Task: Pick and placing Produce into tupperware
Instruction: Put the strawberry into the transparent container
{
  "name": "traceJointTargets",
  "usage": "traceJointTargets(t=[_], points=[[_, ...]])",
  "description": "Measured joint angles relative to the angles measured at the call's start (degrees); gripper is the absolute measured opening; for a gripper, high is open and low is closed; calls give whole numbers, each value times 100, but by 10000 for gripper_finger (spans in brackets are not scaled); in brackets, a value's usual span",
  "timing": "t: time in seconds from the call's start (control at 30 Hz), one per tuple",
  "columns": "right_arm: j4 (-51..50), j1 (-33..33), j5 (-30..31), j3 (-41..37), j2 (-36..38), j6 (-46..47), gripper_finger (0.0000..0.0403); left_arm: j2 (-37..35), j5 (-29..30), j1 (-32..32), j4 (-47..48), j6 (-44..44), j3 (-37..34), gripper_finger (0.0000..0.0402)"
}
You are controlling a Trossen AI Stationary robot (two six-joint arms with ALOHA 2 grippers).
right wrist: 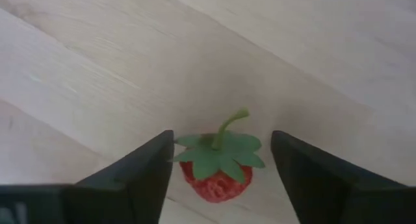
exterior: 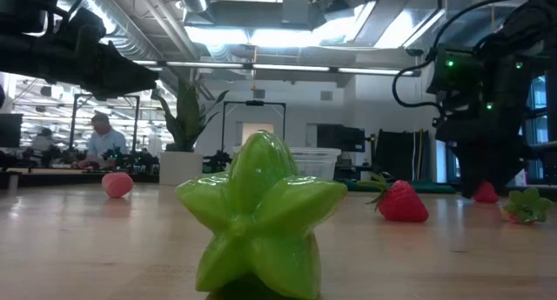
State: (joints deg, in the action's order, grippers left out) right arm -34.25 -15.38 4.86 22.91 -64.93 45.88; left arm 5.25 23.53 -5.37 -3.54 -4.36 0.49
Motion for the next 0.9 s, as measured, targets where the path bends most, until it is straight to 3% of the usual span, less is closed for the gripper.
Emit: traceJointTargets(t=[0.5, 0.9], points=[[-78, -4, 22, -12, -6, -113, 148, 0, 0, 2, -2, 2, 2, 192], [-40, -4, -65, -17, -12, -113, 163, 0, 0, 2, -1, 2, 2, 192]])
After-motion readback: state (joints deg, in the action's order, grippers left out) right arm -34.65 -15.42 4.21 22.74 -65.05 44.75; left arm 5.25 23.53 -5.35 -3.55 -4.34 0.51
